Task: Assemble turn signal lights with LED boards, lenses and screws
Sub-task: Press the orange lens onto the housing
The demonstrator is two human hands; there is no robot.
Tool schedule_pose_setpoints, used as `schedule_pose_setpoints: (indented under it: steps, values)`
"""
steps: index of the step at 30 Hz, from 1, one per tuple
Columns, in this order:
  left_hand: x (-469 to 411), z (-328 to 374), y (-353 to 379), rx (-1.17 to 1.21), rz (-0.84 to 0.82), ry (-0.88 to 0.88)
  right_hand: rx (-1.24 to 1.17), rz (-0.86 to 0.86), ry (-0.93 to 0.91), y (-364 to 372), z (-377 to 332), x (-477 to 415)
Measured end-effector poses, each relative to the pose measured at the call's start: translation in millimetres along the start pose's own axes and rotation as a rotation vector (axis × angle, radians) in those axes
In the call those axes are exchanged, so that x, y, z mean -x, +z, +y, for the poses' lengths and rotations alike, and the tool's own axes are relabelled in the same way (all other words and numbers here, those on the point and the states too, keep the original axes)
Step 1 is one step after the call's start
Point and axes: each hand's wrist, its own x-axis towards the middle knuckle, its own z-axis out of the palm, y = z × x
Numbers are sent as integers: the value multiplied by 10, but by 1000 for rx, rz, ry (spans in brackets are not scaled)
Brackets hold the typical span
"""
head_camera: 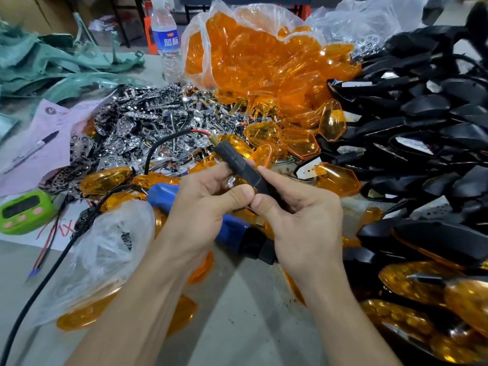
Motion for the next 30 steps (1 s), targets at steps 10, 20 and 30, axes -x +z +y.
schedule_pose_setpoints:
  steps: [10, 20, 30]
  values:
    - [-5, 14, 62, -65, 38, -109, -254, -31, 106, -115, -8, -65]
    - [1, 45, 7, -336, -5, 80, -222, -230, 73, -123, -84, -29]
    - [1, 69, -13, -227, 7, 105, -357, -213, 258, -134, -90, -36]
